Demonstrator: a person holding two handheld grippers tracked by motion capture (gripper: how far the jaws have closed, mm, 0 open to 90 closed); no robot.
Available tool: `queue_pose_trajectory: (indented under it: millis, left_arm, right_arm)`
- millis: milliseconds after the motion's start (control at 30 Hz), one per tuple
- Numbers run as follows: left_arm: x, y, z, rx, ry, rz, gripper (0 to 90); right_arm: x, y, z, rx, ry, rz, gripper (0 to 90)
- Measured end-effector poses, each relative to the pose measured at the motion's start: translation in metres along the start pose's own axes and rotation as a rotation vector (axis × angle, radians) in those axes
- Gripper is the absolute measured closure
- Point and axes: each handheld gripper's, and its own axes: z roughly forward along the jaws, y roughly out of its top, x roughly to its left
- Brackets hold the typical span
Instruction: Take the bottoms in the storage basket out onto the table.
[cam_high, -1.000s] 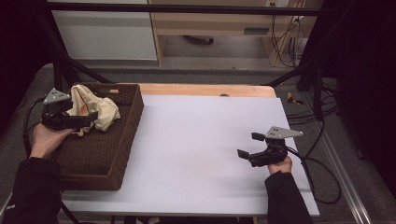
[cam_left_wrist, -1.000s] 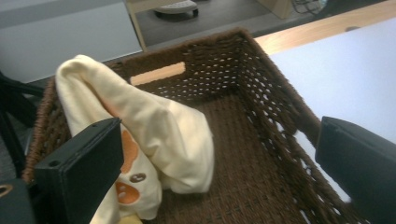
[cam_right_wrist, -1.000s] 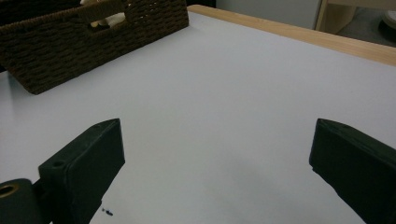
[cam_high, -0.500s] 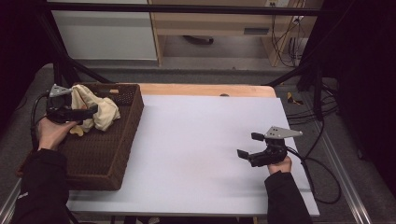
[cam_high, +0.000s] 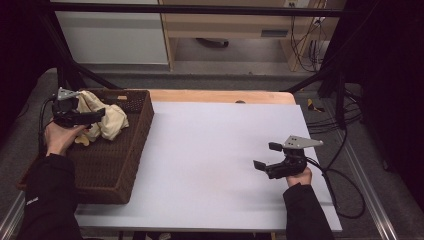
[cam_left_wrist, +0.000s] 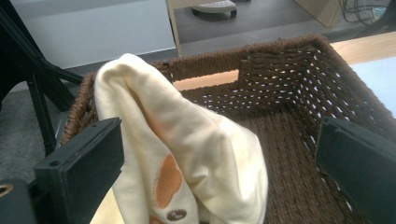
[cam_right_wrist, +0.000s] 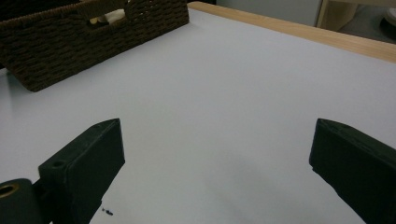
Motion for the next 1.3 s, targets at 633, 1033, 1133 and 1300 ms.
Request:
queue_pose_trajectory:
  millis: [633,1033,1133,1300]
  left_arm:
    - [0.022,-0.010,0.026,0.075,0.056,-0.035,2.2]
    - [0.023,-0.018,0.038,0.129,0.085,-0.034,9.3]
    - [0.023,-0.018,0.037,0.135,0.100,-0.039,15.1]
    - [0.025,-0.021,0.040,0.155,0.106,-0.044,21.2]
  right_arm:
    - [-0.001,-0.001,0.000,0.006,-0.002,0.000,3.9]
    - [-0.001,0.000,-0.001,0.006,-0.004,0.002,3.9]
    - [-0.001,0.000,0.000,0.007,-0.003,0.004,4.0]
    - [-0.001,0.000,0.000,0.007,-0.002,0.003,3.9]
